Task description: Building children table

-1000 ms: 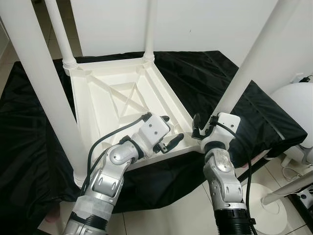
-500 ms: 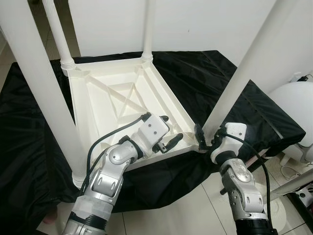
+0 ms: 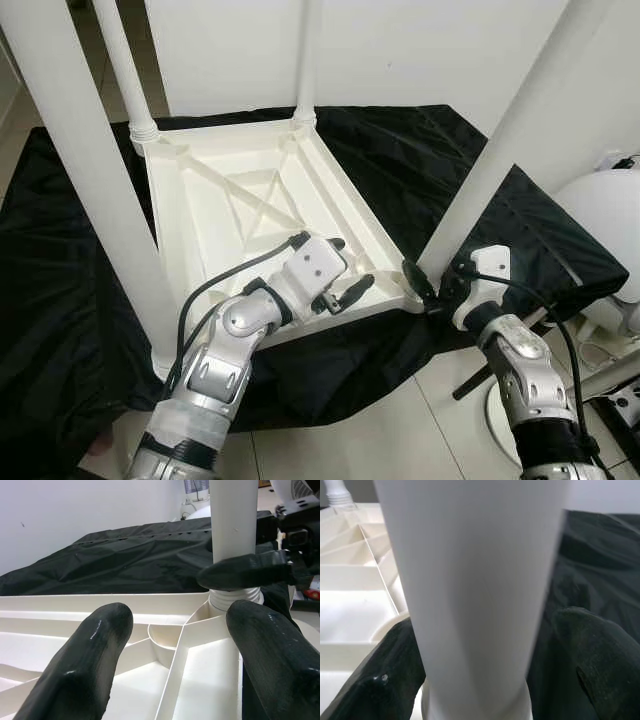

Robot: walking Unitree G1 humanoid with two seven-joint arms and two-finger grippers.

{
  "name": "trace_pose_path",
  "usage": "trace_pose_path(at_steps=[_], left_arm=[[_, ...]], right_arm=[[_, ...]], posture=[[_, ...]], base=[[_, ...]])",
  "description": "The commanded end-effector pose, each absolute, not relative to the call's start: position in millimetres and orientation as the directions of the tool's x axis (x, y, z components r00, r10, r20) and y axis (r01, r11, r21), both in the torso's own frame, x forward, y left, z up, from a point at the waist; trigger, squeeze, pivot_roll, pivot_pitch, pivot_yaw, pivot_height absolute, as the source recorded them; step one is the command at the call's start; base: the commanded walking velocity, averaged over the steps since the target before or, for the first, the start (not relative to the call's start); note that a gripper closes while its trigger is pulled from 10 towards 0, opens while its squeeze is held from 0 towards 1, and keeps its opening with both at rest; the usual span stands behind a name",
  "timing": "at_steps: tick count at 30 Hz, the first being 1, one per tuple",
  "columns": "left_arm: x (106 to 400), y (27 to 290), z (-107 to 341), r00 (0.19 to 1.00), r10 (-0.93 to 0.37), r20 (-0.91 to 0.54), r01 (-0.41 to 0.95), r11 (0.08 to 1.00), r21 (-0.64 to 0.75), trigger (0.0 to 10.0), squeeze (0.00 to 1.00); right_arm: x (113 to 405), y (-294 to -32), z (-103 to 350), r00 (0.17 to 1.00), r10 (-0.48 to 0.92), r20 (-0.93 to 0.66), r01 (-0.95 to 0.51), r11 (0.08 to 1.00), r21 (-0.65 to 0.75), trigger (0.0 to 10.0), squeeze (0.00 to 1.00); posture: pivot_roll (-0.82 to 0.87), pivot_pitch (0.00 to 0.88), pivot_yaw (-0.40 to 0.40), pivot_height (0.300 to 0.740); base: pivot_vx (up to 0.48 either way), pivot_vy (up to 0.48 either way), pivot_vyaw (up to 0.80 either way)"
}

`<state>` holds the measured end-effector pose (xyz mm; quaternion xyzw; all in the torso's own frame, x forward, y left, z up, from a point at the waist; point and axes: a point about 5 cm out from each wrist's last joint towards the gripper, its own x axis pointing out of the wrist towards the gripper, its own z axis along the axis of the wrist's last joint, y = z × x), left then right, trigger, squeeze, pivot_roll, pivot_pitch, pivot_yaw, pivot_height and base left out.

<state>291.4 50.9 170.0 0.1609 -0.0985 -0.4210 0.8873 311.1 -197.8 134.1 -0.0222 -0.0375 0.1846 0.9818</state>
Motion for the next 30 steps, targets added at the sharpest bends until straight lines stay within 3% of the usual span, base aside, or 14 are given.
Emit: trace_pose_path(at_steps=[1,8,9,10,11,12,24,25,30], left_arm=[[295,52,171,0.677,-0.734,0.058,0.667,0.645,0.372,10.0,0.00],[296,51,172,0.674,-0.736,0.059,0.668,0.642,0.377,10.0,0.00],[297,51,173,0.675,-0.735,0.059,0.666,0.642,0.379,10.0,0.00],[297,51,173,0.676,-0.735,0.060,0.665,0.642,0.382,10.0,0.00],[297,51,173,0.676,-0.735,0.060,0.665,0.642,0.382,10.0,0.00],[297,51,173,0.678,-0.733,0.061,0.662,0.644,0.383,10.0,0.00],[296,54,172,0.692,-0.719,0.064,0.649,0.658,0.382,10.0,0.00],[296,54,172,0.691,-0.720,0.064,0.649,0.658,0.382,10.0,0.00],[296,54,172,0.688,-0.723,0.064,0.652,0.655,0.383,10.0,0.00]], right_arm=[[315,-194,134,0.917,0.396,0.059,-0.391,0.917,-0.075,10.0,0.00],[329,-179,139,0.852,0.520,0.065,-0.512,0.853,-0.105,10.0,0.00],[332,-176,139,0.839,0.540,0.059,-0.532,0.839,-0.116,9.0,0.00],[333,-174,137,0.828,0.559,0.046,-0.550,0.826,-0.125,4.9,0.00],[333,-174,137,0.828,0.559,0.046,-0.550,0.826,-0.125,4.9,0.00],[334,-173,134,0.818,0.574,0.026,-0.566,0.813,-0.132,0.0,0.00],[324,-183,119,0.810,0.585,-0.019,-0.584,0.805,-0.104,0.0,0.00],[323,-185,119,0.827,0.562,-0.013,-0.561,0.822,-0.098,10.0,0.00],[322,-188,123,0.880,0.476,-0.001,-0.474,0.876,-0.088,10.0,0.00]], posture=[[-0.05,0.022,-0.039,0.740],[-0.05,0.023,-0.037,0.740],[-0.05,0.022,-0.037,0.740],[-0.05,0.022,-0.039,0.740],[-0.05,0.022,-0.039,0.740],[-0.04,0.021,-0.045,0.740],[-0.03,0.023,-0.054,0.740],[-0.04,0.021,-0.052,0.740],[-0.04,0.017,-0.051,0.740]], base=[[0.000,0.000,0.00],[0.000,0.000,0.00],[0.000,0.000,0.00],[0.000,0.000,0.00],[0.000,0.000,0.00],[0.000,0.000,0.00],[0.000,0.000,0.00],[0.000,0.000,0.00],[0.000,0.000,0.00]])
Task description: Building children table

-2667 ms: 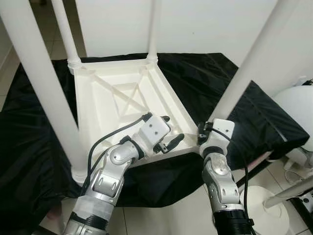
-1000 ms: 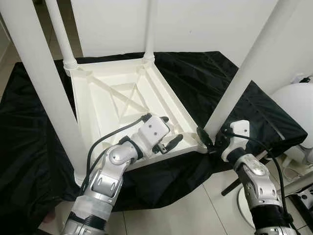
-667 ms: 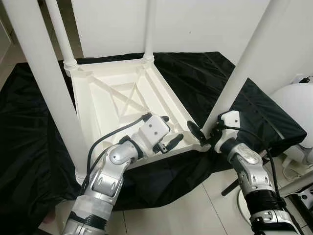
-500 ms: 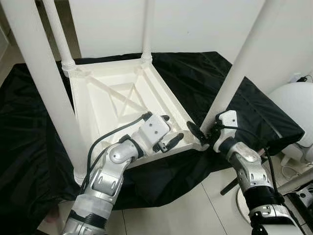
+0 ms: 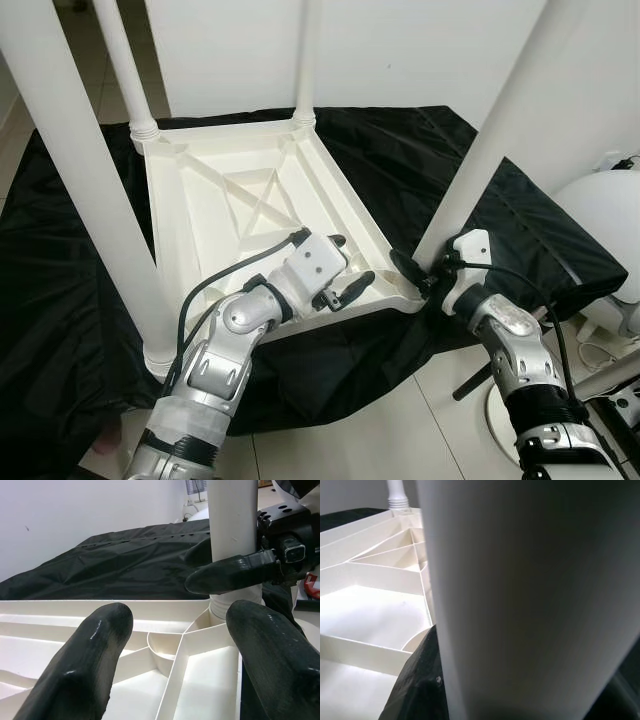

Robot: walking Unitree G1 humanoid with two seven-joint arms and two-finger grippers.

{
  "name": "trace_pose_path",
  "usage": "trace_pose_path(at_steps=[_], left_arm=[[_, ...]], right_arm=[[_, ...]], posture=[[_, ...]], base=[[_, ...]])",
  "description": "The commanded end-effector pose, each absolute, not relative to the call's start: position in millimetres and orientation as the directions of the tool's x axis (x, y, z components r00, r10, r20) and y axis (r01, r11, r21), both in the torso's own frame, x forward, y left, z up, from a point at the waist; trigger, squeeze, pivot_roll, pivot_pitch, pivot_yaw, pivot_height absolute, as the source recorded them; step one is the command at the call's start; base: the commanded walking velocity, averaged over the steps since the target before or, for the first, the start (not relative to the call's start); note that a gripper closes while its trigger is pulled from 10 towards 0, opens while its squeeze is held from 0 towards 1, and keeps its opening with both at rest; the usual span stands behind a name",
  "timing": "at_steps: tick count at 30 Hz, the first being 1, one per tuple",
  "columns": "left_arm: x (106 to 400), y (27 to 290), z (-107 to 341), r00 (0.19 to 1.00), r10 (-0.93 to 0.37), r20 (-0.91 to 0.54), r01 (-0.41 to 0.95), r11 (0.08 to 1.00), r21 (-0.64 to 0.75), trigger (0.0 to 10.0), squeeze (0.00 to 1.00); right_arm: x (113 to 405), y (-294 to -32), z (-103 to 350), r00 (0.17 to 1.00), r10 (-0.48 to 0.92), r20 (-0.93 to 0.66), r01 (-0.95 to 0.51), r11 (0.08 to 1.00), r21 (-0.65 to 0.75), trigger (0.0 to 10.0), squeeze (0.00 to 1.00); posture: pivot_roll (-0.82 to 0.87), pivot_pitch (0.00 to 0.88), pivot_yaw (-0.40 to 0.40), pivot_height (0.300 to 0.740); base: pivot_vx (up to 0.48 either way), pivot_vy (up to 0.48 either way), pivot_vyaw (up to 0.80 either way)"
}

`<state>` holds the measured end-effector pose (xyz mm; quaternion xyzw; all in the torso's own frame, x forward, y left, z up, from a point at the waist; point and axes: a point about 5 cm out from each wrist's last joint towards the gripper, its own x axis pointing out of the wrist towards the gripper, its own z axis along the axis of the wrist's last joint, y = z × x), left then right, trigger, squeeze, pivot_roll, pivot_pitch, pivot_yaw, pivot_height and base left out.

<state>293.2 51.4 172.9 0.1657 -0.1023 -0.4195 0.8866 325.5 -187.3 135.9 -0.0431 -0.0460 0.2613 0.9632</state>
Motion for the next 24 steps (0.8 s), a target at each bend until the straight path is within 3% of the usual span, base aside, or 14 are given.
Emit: trace_pose_path(at_steps=[1,3,7,10,14,19,24], left_arm=[[296,54,172,0.688,-0.723,0.064,0.652,0.655,0.383,10.0,0.00],[295,53,172,0.685,-0.726,0.062,0.656,0.651,0.383,10.0,0.00],[295,52,171,0.682,-0.728,0.061,0.658,0.648,0.384,10.0,0.00],[294,50,171,0.674,-0.736,0.060,0.666,0.640,0.384,10.0,0.00],[294,49,171,0.672,-0.738,0.060,0.667,0.638,0.383,10.0,0.00],[295,48,171,0.667,-0.743,0.061,0.671,0.634,0.383,10.0,0.00],[295,46,172,0.658,-0.750,0.063,0.677,0.626,0.386,10.0,0.00]], right_arm=[[322,-188,123,0.880,0.476,-0.001,-0.474,0.876,-0.088,10.0,0.00],[325,-188,121,0.935,0.353,-0.031,-0.355,0.929,-0.102,10.0,0.00],[325,-187,122,0.956,0.293,-0.035,-0.295,0.952,-0.088,10.0,0.00],[321,-176,119,0.995,0.089,-0.043,-0.088,0.996,0.018,10.0,0.00],[317,-169,115,0.998,0.020,-0.058,-0.017,0.999,0.048,10.0,0.00],[304,-156,112,0.952,-0.295,-0.077,0.304,0.943,0.139,10.0,0.00],[303,-139,113,0.944,-0.315,-0.100,0.329,0.923,0.198,10.0,0.00]], posture=[[-0.04,0.017,-0.051,0.740],[-0.04,0.015,-0.050,0.740],[-0.04,0.015,-0.050,0.740],[-0.05,0.010,-0.048,0.740],[-0.05,0.010,-0.048,0.740],[-0.05,0.001,-0.047,0.740],[-0.05,0.000,-0.043,0.740]], base=[[0.000,0.000,0.00],[0.000,0.000,0.00],[0.000,0.000,0.00],[0.000,0.000,0.00],[0.000,0.000,0.00],[0.000,0.000,0.00],[0.000,0.000,0.00]])
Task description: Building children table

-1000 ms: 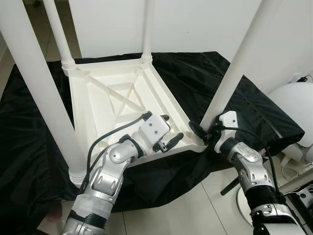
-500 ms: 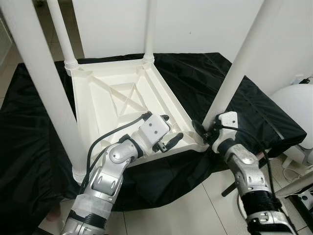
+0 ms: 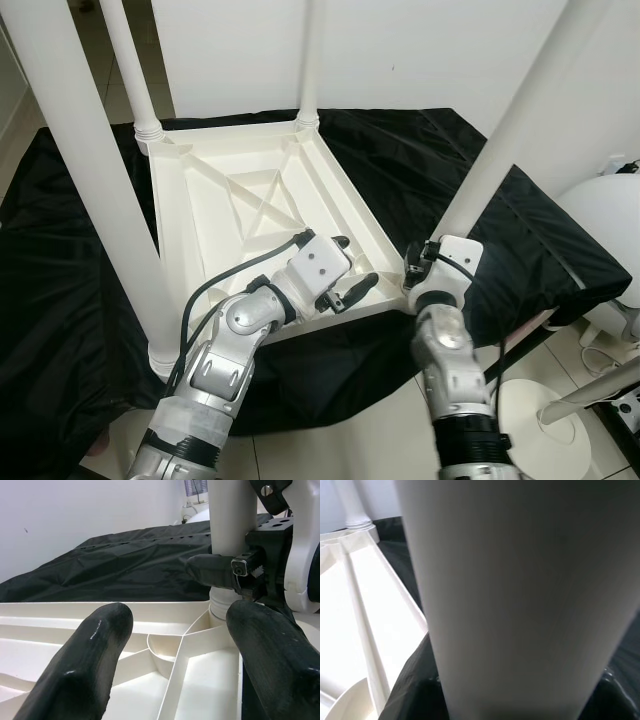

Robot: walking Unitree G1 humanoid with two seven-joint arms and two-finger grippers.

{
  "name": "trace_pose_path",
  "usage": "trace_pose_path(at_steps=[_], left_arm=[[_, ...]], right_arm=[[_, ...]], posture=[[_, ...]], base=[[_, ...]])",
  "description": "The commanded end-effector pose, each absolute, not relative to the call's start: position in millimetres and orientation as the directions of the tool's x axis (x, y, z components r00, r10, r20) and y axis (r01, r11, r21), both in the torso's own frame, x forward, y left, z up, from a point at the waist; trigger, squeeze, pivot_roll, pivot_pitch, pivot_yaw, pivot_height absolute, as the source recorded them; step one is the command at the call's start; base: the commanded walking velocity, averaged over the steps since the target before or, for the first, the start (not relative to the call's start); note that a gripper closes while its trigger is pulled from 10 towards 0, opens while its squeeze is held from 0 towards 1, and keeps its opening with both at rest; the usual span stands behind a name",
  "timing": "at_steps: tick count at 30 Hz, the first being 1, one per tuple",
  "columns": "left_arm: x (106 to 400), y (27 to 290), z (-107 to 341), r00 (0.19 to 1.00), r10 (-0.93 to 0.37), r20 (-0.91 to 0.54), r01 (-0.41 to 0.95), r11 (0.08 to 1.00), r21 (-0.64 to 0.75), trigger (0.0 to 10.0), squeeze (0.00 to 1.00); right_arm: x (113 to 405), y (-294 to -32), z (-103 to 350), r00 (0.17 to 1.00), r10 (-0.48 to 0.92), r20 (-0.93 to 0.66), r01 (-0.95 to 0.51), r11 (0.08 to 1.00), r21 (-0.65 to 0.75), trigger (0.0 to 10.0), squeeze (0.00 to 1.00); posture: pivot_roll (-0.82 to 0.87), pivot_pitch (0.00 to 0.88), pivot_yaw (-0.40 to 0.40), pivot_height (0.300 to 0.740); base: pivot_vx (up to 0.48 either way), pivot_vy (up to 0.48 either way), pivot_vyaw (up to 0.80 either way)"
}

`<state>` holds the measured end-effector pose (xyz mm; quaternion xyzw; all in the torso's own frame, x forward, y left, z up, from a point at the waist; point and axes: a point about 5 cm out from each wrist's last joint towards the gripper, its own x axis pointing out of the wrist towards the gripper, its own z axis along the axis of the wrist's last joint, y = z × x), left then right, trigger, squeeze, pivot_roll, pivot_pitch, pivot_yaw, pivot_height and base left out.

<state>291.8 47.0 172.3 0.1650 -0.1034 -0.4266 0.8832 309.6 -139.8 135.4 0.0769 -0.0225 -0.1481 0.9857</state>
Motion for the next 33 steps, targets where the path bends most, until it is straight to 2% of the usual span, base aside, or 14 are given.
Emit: trace_pose_path(at_steps=[1,8,9,15,17,19,20,22,23,25,26,28,33], left_arm=[[295,46,172,0.658,-0.750,0.063,0.677,0.626,0.386,10.0,0.00],[295,45,172,0.653,-0.755,0.062,0.681,0.621,0.389,10.0,0.00],[295,44,172,0.651,-0.756,0.064,0.682,0.620,0.389,10.0,0.00],[294,42,172,0.648,-0.759,0.066,0.684,0.617,0.388,10.0,0.00],[294,42,172,0.645,-0.762,0.067,0.686,0.615,0.390,10.0,0.00],[294,42,172,0.645,-0.762,0.067,0.686,0.615,0.390,10.0,0.00],[294,42,172,0.645,-0.762,0.068,0.686,0.615,0.389,10.0,0.00],[294,42,172,0.645,-0.762,0.068,0.686,0.615,0.389,10.0,0.00],[293,42,172,0.643,-0.763,0.066,0.688,0.613,0.389,10.0,0.00],[293,41,171,0.636,-0.769,0.063,0.693,0.606,0.392,10.0,0.00],[293,41,171,0.636,-0.769,0.063,0.693,0.606,0.392,10.0,0.00],[294,39,172,0.630,-0.774,0.067,0.696,0.601,0.394,10.0,0.00],[293,38,173,0.623,-0.779,0.070,0.699,0.596,0.395,10.0,0.00]], right_arm=[[303,-139,113,0.944,-0.315,-0.100,0.329,0.923,0.198,10.0,0.00],[302,-133,121,0.959,-0.275,-0.073,0.284,0.936,0.206,10.0,0.00],[300,-127,125,0.973,-0.225,-0.044,0.229,0.944,0.237,10.0,1.00],[298,-125,131,0.981,-0.193,-0.010,0.189,0.950,0.247,10.0,1.00],[298,-140,133,0.981,-0.189,0.031,0.180,0.963,0.199,10.0,1.00],[298,-140,133,0.981,-0.189,0.031,0.180,0.963,0.199,10.0,1.00],[298,-146,134,0.985,-0.164,0.052,0.152,0.973,0.176,10.0,0.86],[298,-146,134,0.985,-0.164,0.052,0.152,0.973,0.176,10.0,0.86],[297,-153,134,0.992,-0.111,0.061,0.100,0.982,0.162,10.0,0.00],[295,-160,133,0.997,0.009,0.070,-0.019,0.989,0.145,10.0,0.00],[295,-160,133,0.997,0.009,0.070,-0.019,0.989,0.145,10.0,0.00],[289,-164,130,0.978,0.189,0.088,-0.194,0.980,0.052,10.0,0.00],[286,-173,125,0.954,0.293,0.068,-0.293,0.956,-0.012,10.0,0.00]], posture=[[-0.05,0.000,-0.043,0.740],[-0.06,0.000,-0.044,0.740],[-0.06,0.000,-0.046,0.740],[-0.06,0.000,-0.046,0.740],[-0.06,0.000,-0.045,0.740],[-0.06,0.000,-0.045,0.740],[-0.06,0.000,-0.042,0.740],[-0.06,0.000,-0.042,0.740],[-0.07,0.000,-0.040,0.740],[-0.07,0.000,-0.037,0.740],[-0.07,0.000,-0.037,0.740],[-0.08,0.000,-0.036,0.740],[-0.08,0.000,-0.034,0.740]], base=[[0.000,0.000,0.00],[0.000,0.000,0.00],[0.000,0.000,0.00],[0.000,0.000,0.00],[0.000,0.000,0.00],[0.000,0.000,0.00],[0.000,0.000,0.00],[0.000,0.000,0.00],[0.000,0.000,0.00],[0.000,0.000,0.00],[0.000,0.000,0.00],[0.000,0.000,0.00],[0.000,0.000,0.00]])
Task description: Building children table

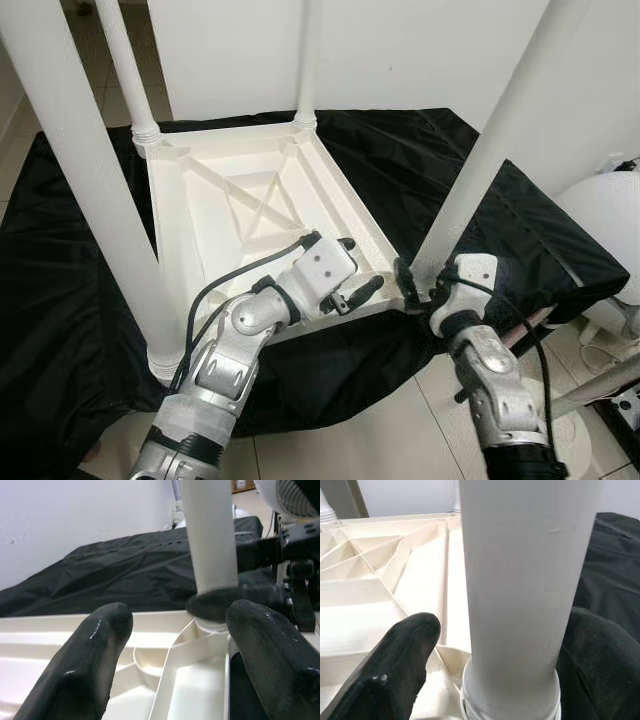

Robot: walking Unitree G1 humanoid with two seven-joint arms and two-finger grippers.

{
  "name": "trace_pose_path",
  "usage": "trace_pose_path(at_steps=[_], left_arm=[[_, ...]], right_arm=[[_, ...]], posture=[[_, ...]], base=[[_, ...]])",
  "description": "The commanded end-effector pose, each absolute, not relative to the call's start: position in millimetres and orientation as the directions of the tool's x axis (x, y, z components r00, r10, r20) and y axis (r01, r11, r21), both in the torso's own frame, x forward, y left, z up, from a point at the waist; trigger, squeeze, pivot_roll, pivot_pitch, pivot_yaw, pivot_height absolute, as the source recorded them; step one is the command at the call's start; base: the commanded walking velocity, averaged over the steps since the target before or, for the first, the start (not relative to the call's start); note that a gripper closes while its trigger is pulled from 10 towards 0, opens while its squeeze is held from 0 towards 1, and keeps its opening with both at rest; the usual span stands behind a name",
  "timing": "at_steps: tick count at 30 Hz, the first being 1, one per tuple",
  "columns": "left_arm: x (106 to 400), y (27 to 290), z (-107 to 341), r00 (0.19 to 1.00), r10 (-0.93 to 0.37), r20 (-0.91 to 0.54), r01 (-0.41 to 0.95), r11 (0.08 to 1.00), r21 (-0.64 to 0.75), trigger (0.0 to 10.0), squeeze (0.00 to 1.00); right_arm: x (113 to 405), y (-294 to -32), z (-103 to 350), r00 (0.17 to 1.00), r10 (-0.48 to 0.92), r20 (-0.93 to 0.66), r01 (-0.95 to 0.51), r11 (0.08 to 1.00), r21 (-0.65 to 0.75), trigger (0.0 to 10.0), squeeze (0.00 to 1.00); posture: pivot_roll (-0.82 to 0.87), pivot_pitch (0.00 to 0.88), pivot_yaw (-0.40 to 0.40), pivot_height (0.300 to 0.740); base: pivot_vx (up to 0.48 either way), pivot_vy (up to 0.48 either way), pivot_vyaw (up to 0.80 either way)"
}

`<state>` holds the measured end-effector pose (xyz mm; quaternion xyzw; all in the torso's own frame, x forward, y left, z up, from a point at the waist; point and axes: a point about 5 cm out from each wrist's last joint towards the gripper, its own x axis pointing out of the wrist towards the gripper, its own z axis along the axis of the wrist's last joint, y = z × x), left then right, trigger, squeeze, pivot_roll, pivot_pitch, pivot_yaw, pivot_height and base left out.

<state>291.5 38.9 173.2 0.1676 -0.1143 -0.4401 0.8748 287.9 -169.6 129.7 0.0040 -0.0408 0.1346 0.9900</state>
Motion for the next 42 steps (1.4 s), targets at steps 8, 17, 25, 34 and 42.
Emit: trace_pose_path(at_steps=[8,17,25,34,42], left_arm=[[293,37,173,0.622,-0.779,0.072,0.701,0.596,0.392,10.0,0.00],[298,33,175,0.613,-0.787,0.070,0.704,0.584,0.405,10.0,0.00],[300,36,181,0.611,-0.788,0.076,0.697,0.581,0.420,10.0,0.00],[301,36,181,0.611,-0.789,0.069,0.694,0.575,0.432,10.0,0.00],[305,36,185,0.613,-0.786,0.075,0.689,0.579,0.437,10.0,0.00]], right_arm=[[288,-193,131,0.929,0.364,0.070,-0.359,0.930,-0.077,10.0,0.00],[300,-209,133,0.875,0.485,0.006,-0.474,0.858,-0.199,10.0,0.00],[306,-204,135,0.822,0.569,-0.011,-0.559,0.803,-0.208,10.0,0.00],[318,-202,133,0.798,0.602,-0.031,-0.592,0.774,-0.226,4.0,0.00],[316,-202,125,0.789,0.612,-0.051,-0.608,0.769,-0.196,0.0,0.00]], posture=[[-0.08,0.000,-0.034,0.740],[-0.10,0.000,-0.012,0.740],[-0.09,0.009,0.007,0.740],[-0.08,0.024,0.017,0.740],[-0.08,0.027,0.015,0.740]], base=[[0.000,0.000,0.00],[0.000,0.000,0.00],[0.000,0.000,0.00],[0.000,0.000,0.00],[0.000,0.000,0.00]])
